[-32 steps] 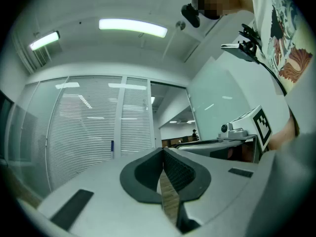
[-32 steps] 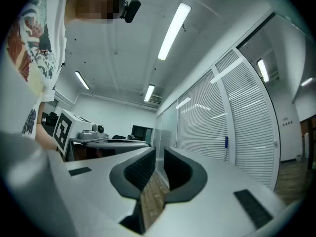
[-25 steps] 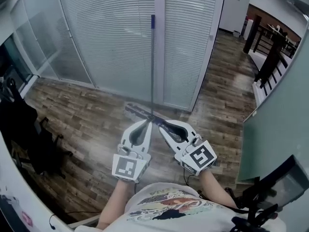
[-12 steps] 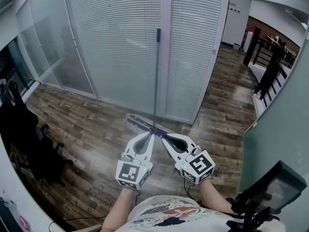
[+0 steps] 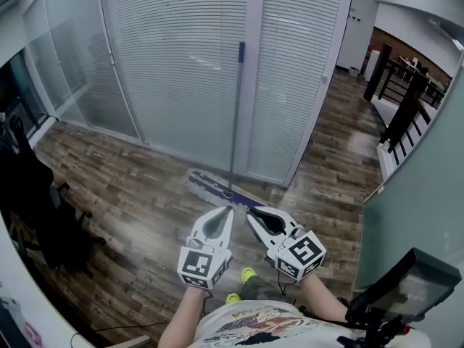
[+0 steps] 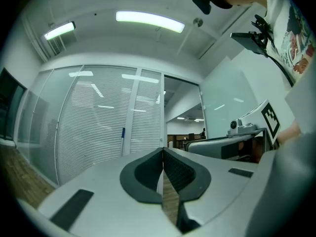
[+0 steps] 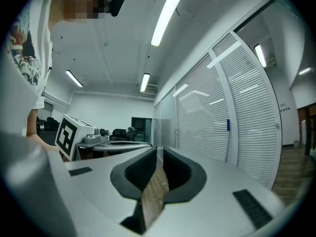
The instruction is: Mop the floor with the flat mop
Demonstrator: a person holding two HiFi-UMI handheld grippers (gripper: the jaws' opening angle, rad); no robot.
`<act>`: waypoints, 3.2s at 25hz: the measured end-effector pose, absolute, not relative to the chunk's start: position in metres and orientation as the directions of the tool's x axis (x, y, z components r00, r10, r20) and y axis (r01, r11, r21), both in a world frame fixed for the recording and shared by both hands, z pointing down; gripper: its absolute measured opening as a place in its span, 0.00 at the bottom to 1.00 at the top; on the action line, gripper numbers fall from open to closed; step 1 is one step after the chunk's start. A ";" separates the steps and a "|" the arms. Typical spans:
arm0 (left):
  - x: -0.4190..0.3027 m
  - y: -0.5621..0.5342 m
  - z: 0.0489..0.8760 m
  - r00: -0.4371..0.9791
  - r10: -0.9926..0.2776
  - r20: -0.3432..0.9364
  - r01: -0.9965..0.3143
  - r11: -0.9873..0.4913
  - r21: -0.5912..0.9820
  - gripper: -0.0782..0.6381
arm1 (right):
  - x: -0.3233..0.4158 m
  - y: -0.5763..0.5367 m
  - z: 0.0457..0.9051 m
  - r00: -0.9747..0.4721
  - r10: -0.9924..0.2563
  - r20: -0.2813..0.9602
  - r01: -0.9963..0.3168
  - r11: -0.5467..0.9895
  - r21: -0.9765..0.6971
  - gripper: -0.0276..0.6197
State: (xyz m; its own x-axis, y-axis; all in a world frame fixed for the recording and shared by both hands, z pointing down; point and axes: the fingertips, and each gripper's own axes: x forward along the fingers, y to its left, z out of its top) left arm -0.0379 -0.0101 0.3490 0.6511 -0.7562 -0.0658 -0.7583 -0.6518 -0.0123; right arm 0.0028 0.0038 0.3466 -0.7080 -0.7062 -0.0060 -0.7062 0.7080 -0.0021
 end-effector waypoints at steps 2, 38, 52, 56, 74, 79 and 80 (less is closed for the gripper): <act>-0.041 -0.017 0.354 0.653 -0.755 -0.055 -0.756 -0.654 0.001 0.13 | -0.005 -0.005 0.348 -0.723 -0.691 -0.009 -0.690 0.723 -0.021 0.11; 0.059 -0.468 0.370 0.606 -0.794 0.049 -0.795 -0.607 0.000 0.13 | 0.119 -0.475 0.354 -0.719 -0.692 -0.068 -0.679 0.720 -0.145 0.12; 0.070 -0.682 0.375 0.702 -0.711 0.041 -0.710 -0.703 -0.046 0.30 | 0.102 -0.668 0.343 -0.643 -0.766 -0.015 -0.765 0.643 -0.047 0.26; 0.065 -0.772 0.374 0.719 -0.694 0.037 -0.692 -0.719 -0.065 0.30 | 0.100 -0.745 0.337 -0.572 -0.821 0.002 -0.820 0.572 -0.015 0.27; 0.128 -0.999 0.390 0.831 -0.553 0.060 -0.549 -0.833 -0.074 0.36 | 0.135 -0.939 0.349 -0.362 -0.930 0.063 -0.932 0.362 -0.009 0.27; 0.147 -1.011 0.419 0.824 -0.558 0.096 -0.550 -0.829 -0.095 0.38 | 0.142 -0.942 0.361 -0.356 -0.933 0.056 -0.934 0.356 -0.012 0.27; 0.148 -1.007 0.419 0.822 -0.561 0.092 -0.552 -0.827 -0.107 0.38 | 0.141 -0.938 0.360 -0.357 -0.933 0.053 -0.934 0.357 -0.011 0.27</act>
State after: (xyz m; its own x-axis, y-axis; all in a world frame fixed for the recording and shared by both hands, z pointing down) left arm 0.1475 -1.0074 0.4195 0.8224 -0.5614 0.0920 -0.5523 -0.8267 -0.1071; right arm 0.1408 -0.9384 0.3601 -0.3573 -0.9325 0.0528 -0.9340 0.3572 -0.0107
